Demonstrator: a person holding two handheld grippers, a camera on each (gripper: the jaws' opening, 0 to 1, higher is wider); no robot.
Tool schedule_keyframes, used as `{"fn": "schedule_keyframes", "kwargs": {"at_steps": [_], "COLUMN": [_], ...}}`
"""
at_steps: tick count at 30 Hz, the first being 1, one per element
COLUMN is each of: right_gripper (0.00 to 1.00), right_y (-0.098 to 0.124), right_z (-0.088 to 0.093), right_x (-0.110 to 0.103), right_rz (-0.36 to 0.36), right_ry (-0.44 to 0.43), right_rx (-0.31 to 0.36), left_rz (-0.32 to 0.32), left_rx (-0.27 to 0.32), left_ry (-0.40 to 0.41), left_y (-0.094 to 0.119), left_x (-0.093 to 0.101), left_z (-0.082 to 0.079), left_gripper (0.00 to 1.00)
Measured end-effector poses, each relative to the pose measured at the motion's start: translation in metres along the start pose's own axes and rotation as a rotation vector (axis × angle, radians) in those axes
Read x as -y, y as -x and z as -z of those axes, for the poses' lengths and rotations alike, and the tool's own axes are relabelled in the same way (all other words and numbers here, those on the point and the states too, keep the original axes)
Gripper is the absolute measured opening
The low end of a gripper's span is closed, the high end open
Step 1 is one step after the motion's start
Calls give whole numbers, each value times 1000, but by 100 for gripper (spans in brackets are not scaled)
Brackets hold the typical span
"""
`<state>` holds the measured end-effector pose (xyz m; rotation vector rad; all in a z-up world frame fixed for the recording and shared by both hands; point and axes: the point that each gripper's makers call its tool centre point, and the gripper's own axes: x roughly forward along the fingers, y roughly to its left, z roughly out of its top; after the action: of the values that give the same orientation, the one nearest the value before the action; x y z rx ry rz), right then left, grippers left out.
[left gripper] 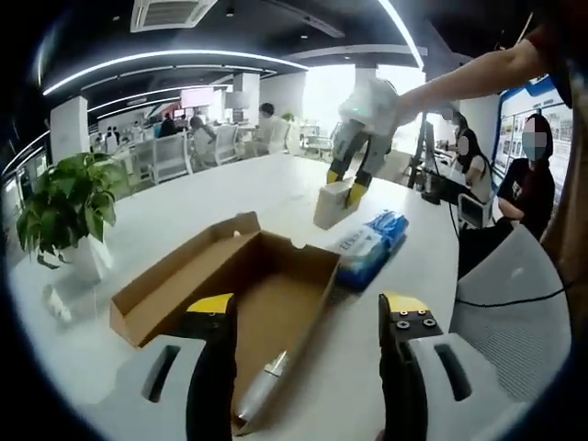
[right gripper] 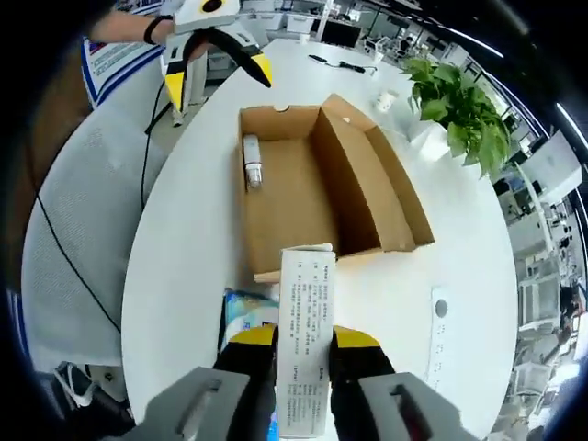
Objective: Operate the shoe box by opening the lid, removing the specified soft item, and placing it in the target area until the item is outside and the box remains undamaged.
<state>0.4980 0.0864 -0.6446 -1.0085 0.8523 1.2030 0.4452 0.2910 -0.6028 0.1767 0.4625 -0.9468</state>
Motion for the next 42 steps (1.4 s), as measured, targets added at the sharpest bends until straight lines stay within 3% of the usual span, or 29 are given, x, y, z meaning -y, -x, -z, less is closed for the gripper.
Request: {"fn": "schedule_keyframes", "kwargs": {"at_steps": [11, 26, 42], "right_gripper": [17, 17, 17], "right_y": [5, 1, -22], "right_z": [54, 114, 164], "right_x": [-3, -1, 5], "right_rz": [8, 13, -15], "right_ry": [-61, -91, -90], "right_rx": [-38, -91, -149], "left_rz": [14, 9, -5], "left_rx": [-9, -26, -47], "left_ry": [-6, -7, -1], "left_y": [-2, 5, 6], "left_x": [9, 16, 19], "left_z": [1, 4, 3], "left_gripper": [64, 63, 63]}}
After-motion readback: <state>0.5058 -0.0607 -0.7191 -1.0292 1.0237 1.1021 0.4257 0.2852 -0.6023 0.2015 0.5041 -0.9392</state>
